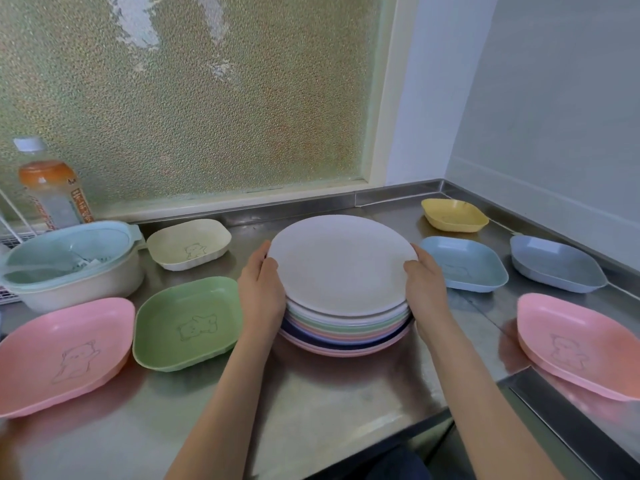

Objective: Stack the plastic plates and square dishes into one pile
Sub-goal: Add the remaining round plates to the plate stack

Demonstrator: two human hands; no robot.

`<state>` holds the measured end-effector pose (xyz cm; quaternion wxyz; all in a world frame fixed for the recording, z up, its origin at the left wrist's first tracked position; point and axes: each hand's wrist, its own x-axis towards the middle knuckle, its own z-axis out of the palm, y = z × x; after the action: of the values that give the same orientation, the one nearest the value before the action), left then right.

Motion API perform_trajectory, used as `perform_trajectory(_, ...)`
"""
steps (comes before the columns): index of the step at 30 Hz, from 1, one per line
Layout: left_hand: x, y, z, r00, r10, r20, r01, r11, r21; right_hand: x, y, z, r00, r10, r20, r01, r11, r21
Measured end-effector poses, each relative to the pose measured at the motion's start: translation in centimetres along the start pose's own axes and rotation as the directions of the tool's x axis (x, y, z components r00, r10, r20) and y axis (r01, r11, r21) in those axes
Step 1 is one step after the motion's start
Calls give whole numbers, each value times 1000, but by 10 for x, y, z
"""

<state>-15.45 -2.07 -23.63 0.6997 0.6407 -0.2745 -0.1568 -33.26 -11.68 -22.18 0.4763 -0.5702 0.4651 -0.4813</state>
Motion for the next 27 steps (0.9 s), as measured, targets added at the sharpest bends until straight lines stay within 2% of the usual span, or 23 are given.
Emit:
perform_trajectory(7, -1, -2, 1, 999, 13, -45, -15, 999, -31, 3, 1, -2, 1000, 4, 27, -2, 997, -72)
perform_trajectory(17, -2, -4, 4, 992, -10, -124, 5, 999, -42, -6, -3, 2, 993, -19, -115, 30, 995, 90)
perform_trajectory(27, 1, -6, 3, 990, -13, -138, 2, 997, -74, -6, 1, 2, 993, -108, -39, 108, 994, -5)
